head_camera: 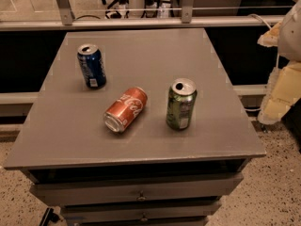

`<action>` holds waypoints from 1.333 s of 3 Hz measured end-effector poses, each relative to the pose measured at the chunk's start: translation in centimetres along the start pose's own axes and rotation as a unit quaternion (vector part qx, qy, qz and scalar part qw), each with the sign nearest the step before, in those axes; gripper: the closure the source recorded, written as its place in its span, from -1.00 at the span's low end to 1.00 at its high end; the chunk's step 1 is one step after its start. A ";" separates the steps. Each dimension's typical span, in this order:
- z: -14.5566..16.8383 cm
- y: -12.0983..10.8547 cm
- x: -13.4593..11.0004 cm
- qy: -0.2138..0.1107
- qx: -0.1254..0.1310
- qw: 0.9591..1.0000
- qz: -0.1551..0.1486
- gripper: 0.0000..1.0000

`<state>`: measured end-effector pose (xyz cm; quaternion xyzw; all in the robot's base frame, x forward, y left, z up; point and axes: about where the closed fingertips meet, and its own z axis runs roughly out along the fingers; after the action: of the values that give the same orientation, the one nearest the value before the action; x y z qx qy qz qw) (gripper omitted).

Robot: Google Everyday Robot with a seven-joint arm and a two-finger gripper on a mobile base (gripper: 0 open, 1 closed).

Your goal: Place coke can upright

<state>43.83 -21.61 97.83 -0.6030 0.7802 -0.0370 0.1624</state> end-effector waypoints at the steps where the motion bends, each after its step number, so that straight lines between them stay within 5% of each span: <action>1: 0.0 0.0 0.0 0.000 0.000 1.000 0.000 -1.00; 2: -0.4 -0.2 -0.8 0.000 0.005 1.000 -0.014 -1.00; 4: -2.9 -1.1 -6.8 0.009 0.038 0.995 -0.087 -1.00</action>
Offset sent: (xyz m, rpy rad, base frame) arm 0.0075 0.0212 0.0125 -0.0382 -0.0226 0.0811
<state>45.47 -15.79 102.27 -0.6619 0.7239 -0.0860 0.1747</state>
